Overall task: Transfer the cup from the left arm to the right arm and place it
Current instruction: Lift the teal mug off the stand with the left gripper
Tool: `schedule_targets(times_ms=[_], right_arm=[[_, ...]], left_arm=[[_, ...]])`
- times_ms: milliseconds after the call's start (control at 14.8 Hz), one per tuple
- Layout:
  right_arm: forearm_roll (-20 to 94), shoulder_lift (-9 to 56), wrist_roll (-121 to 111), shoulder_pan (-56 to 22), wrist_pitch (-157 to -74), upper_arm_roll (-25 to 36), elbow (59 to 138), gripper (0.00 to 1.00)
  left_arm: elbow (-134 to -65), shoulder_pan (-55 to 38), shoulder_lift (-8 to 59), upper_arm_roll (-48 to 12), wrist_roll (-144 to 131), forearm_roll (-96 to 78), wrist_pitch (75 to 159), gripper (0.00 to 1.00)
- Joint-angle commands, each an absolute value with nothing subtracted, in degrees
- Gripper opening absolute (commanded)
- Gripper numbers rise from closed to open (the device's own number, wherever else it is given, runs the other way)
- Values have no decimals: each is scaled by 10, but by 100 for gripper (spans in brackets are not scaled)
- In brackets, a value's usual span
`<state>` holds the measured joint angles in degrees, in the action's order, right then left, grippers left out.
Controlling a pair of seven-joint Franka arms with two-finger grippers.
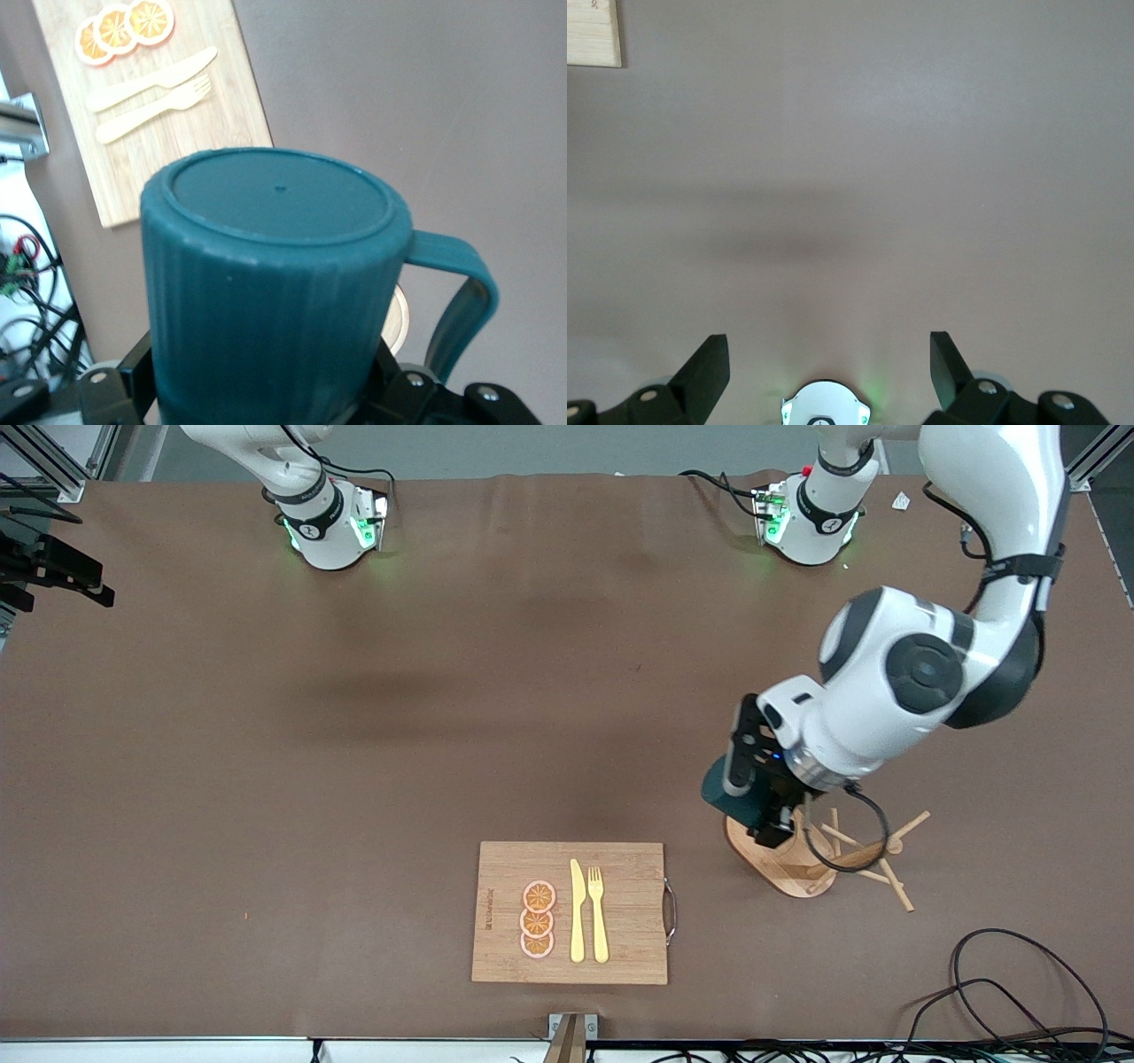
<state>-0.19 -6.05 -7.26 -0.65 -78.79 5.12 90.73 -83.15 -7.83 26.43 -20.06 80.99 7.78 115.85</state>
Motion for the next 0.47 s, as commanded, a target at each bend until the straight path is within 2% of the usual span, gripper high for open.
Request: schedule_targets(times_ms=[0,404], right_arm=[[-4,-69,-76,-9,-787,53,916,100],[-4,-69,-75,-8,-786,53,915,100]], left_arm=[[-832,-111,261,-198,799,116,1151,50],[-833,-235,291,-194,693,314,1151,43]])
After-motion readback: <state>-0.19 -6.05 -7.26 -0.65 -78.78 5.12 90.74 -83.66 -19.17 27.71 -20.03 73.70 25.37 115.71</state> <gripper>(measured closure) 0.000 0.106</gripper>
